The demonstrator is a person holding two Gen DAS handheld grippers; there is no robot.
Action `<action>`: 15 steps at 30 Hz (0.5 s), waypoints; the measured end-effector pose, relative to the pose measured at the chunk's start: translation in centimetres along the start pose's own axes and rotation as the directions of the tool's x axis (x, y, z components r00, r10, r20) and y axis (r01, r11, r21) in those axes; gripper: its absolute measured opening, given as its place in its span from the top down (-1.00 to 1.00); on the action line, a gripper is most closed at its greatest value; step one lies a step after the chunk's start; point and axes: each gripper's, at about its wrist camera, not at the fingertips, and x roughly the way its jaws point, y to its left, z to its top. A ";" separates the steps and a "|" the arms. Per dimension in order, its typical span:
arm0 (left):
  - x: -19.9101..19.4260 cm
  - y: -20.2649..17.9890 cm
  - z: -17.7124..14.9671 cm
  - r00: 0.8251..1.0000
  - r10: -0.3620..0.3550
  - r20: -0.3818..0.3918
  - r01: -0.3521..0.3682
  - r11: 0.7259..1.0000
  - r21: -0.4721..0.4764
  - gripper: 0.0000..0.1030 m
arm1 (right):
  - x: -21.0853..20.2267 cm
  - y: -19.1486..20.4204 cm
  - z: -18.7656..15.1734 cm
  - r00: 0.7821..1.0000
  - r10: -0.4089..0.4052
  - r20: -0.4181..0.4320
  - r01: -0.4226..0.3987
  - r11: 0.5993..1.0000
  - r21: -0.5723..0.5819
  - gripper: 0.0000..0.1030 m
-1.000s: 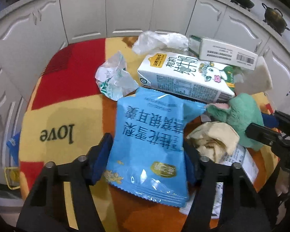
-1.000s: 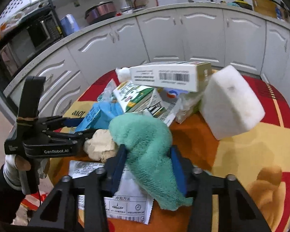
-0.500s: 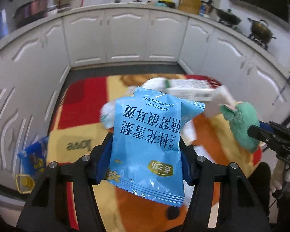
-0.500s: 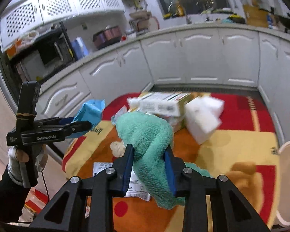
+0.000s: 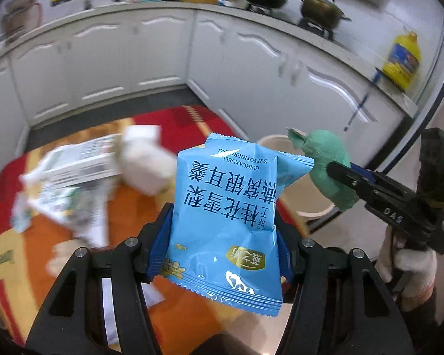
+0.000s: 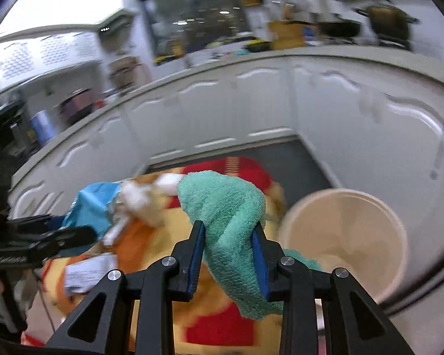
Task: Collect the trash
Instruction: 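Carry blue bag and green cloth to the beige bucket and release both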
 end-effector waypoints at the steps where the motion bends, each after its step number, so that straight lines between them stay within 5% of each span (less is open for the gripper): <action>1: 0.6 -1.0 0.4 1.000 -0.008 -0.011 0.008 1.000 0.000 -0.15 | 0.0 -1.0 0.0 1.000 -0.022 -0.003 0.022 1.000 0.013 0.42; 6: 5.6 -4.8 1.9 0.997 -0.026 -0.072 0.025 1.000 -0.009 -0.15 | 0.6 -5.9 -0.7 0.990 -0.130 -0.046 0.133 0.988 0.072 0.42; 15: 12.0 -9.5 4.6 0.992 -0.032 -0.119 0.033 0.999 0.005 -0.17 | 3.5 -11.5 -1.8 0.973 -0.198 -0.121 0.216 0.964 0.158 0.42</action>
